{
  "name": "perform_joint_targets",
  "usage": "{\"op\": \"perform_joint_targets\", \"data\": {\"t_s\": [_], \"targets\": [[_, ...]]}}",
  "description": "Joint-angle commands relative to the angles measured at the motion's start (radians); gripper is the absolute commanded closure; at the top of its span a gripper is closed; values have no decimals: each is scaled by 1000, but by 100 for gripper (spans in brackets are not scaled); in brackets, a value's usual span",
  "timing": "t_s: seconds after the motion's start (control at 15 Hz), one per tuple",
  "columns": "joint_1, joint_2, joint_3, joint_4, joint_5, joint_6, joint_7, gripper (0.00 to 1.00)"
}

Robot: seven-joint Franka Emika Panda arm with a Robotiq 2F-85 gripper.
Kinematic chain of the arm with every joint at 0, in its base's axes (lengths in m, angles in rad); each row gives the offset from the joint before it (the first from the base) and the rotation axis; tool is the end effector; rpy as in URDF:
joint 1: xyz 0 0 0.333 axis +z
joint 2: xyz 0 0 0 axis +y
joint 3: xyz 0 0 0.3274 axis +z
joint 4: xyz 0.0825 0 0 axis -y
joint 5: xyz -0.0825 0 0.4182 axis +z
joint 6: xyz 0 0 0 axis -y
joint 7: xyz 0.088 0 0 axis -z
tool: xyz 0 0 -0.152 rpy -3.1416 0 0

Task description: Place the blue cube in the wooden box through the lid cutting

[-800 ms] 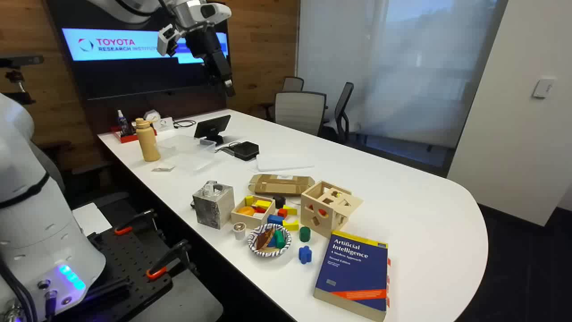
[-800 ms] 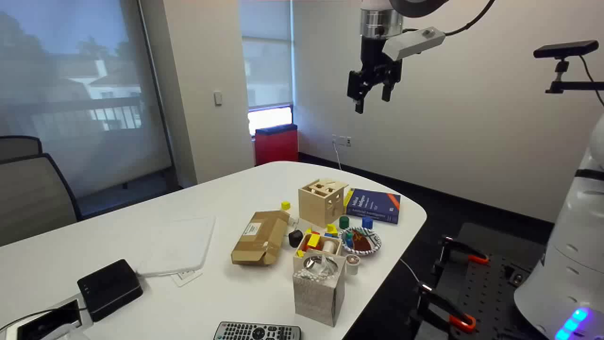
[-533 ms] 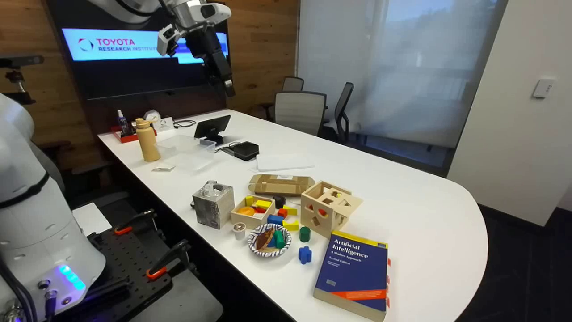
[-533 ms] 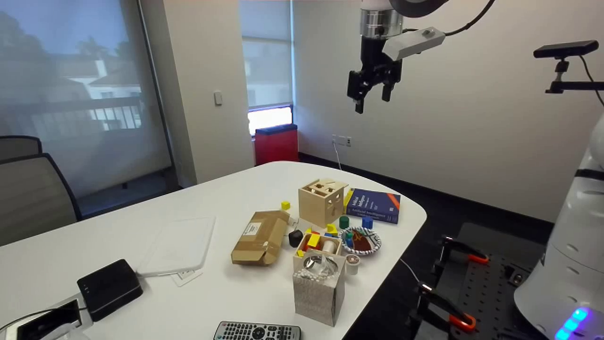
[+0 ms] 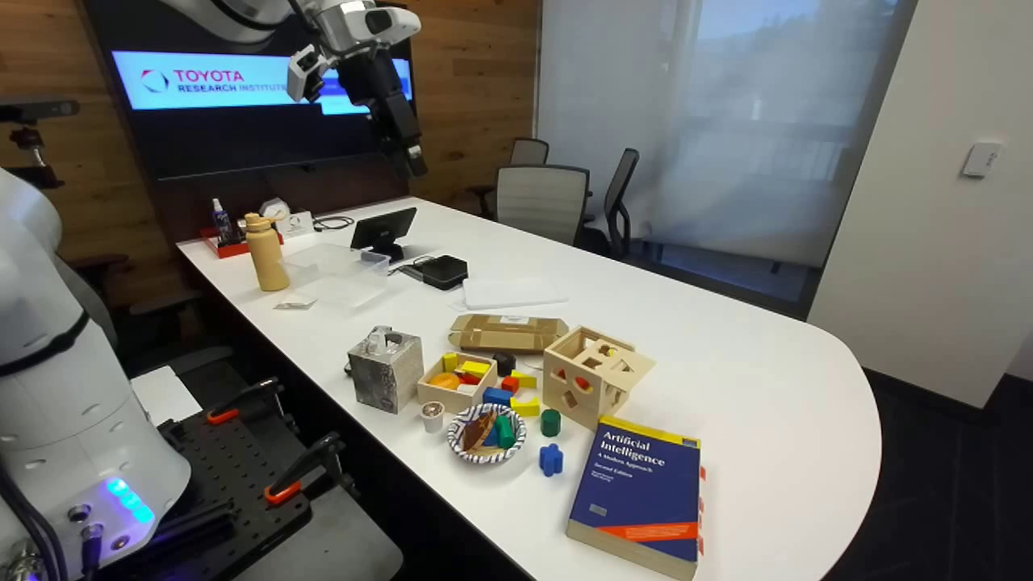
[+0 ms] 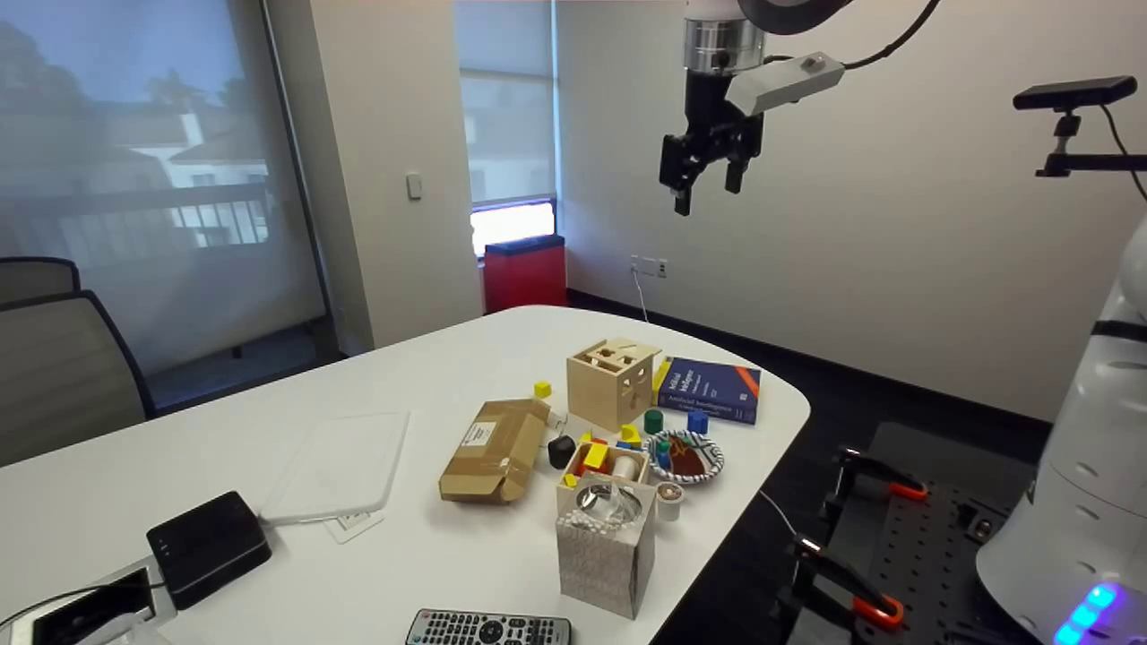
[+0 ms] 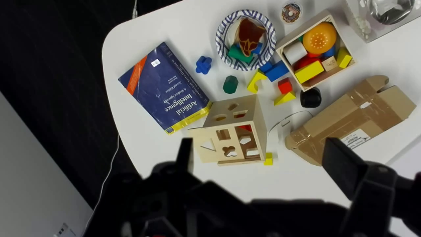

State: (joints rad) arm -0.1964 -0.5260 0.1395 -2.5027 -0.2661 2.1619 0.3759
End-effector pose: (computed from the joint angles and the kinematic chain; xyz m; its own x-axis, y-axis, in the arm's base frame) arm 0.4375 -0.0462 0.4368 0.9284 -0.2715 0.2538 -0.3307 -0.9151 0.2309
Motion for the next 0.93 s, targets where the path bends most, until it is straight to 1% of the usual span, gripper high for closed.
{"op": "perform_joint_targets", "data": {"t_s": [0.0, 0.2, 0.53, 0.67, 0.87], "targets": [[-2, 70, -31, 53, -39, 49, 6, 0], [-20, 145, -60, 105, -63, 103, 6, 0], [-42, 343, -132, 229, -120, 190, -2, 0], [-33, 431, -166, 281, -120, 202, -14, 0], [-17, 536, -209, 328, -109, 219, -31, 0]]}}
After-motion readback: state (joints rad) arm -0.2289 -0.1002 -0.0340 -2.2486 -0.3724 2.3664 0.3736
